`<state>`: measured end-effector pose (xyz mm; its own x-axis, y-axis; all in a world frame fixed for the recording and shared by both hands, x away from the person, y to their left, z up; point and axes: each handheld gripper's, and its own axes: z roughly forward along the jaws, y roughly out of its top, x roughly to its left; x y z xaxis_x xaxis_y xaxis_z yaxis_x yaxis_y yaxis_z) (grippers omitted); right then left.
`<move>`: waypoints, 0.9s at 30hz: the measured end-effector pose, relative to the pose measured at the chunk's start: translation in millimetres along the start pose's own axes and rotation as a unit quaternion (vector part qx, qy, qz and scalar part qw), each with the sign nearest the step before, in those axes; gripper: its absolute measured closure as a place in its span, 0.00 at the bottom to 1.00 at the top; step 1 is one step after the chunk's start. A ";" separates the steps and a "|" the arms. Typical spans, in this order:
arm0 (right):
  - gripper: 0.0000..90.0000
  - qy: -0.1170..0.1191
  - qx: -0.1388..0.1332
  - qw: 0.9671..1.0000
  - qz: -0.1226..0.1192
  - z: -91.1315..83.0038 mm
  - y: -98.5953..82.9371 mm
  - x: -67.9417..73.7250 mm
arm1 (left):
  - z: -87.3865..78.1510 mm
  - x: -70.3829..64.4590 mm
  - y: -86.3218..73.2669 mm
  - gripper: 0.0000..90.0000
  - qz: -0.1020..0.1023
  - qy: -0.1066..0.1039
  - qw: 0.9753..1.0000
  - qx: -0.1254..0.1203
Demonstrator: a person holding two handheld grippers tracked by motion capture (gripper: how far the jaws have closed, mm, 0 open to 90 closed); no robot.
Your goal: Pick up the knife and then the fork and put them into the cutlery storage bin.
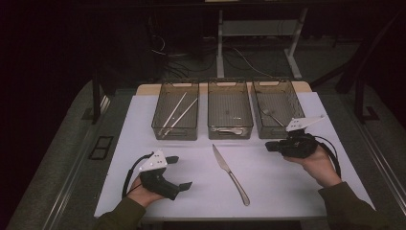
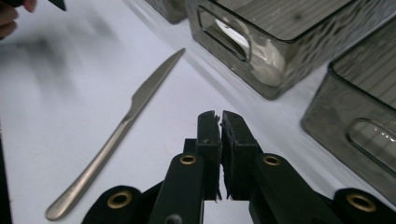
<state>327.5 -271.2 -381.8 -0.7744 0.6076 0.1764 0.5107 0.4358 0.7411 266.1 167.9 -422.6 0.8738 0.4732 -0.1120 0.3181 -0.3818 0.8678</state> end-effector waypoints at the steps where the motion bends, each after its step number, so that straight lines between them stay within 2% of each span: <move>1: 0.98 0.003 -0.002 1.000 -0.002 0.0 -0.9 2.2 | 0.1 -0.1 -0.1 0.00 0.000 0.000 1.000 0.000; 4: 0.99 0.009 -0.003 1.000 -0.008 0.9 -4.0 8.8 | -0.2 -0.4 0.2 0.00 0.001 0.001 1.000 0.000; 16: 0.99 0.043 0.033 0.998 -0.040 19.9 -17.2 41.1 | 0.5 -0.7 0.3 0.00 0.002 0.002 1.000 0.002; 27: 1.00 0.088 0.072 0.991 -0.075 53.0 -18.3 75.3 | 1.1 -0.9 0.2 0.00 0.001 0.002 1.000 0.003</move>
<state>279.7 -198.2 -416.4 -0.8927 0.4085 0.1904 0.4222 0.6103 0.6703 265.8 166.5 -422.9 0.8725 0.4763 -0.1089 0.3190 -0.3865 0.8653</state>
